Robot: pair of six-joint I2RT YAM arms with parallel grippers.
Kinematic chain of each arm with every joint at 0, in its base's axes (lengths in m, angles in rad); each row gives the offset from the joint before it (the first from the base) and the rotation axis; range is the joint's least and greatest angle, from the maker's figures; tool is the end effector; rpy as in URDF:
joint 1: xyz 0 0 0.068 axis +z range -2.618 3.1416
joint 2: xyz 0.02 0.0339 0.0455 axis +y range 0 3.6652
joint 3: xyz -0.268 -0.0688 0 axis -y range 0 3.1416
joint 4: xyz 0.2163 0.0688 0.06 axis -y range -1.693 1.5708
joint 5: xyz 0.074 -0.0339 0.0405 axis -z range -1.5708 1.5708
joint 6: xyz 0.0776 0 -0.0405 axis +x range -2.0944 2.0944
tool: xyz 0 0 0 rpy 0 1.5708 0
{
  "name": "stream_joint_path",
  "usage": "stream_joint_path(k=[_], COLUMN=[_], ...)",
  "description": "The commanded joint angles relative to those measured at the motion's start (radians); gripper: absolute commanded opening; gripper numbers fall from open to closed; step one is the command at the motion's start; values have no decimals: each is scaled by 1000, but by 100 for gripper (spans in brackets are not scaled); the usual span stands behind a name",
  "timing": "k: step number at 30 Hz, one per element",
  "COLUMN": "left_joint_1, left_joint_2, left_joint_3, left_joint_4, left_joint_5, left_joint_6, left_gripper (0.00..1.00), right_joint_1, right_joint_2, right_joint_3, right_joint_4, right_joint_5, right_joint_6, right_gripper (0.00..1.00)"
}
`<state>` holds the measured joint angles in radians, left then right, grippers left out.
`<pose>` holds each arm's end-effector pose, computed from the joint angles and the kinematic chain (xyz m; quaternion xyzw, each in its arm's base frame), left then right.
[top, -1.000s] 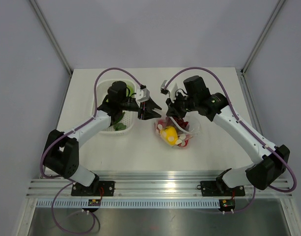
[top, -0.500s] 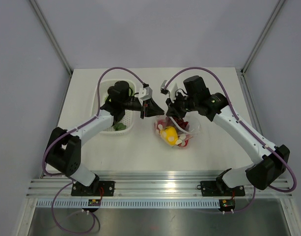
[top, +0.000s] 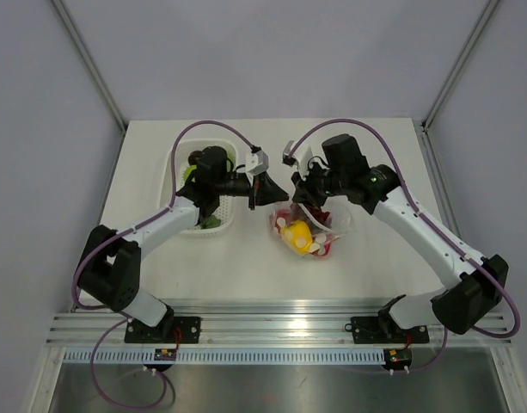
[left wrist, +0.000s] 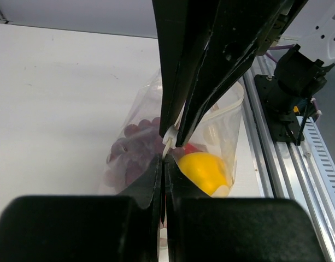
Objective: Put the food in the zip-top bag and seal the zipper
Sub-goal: Zip the zipper food storage bag at the center of the board.
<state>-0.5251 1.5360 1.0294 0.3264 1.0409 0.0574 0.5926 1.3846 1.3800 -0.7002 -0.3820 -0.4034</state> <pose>0.2609 -0.2285 0.3086 0.4964 0.5467 -0.5002 0.4522 0.2312 0.1905 0.3413 -0.4957 0.7449 0.2105 0.3938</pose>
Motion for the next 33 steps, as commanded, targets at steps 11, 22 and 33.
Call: stream_joint_path(k=[11,22,33], left_joint_1=[63,128,185], left_joint_2=[-143,-157,-149], left_joint_3=[-98,-97,-74], left_joint_4=[122,117,73], left_joint_5=[-162,-206,-252], left_joint_6=[-30,-34,-16], left_gripper=[0,0,0], right_joint_1=[-10,-13,-17], right_joint_2=[-116,-220,-324], right_joint_3=[-58,-116,-200], right_joint_4=[2,-30,-55], right_joint_5=[84,161,233], right_joint_6=[18,43,100], right_gripper=[0,0,0])
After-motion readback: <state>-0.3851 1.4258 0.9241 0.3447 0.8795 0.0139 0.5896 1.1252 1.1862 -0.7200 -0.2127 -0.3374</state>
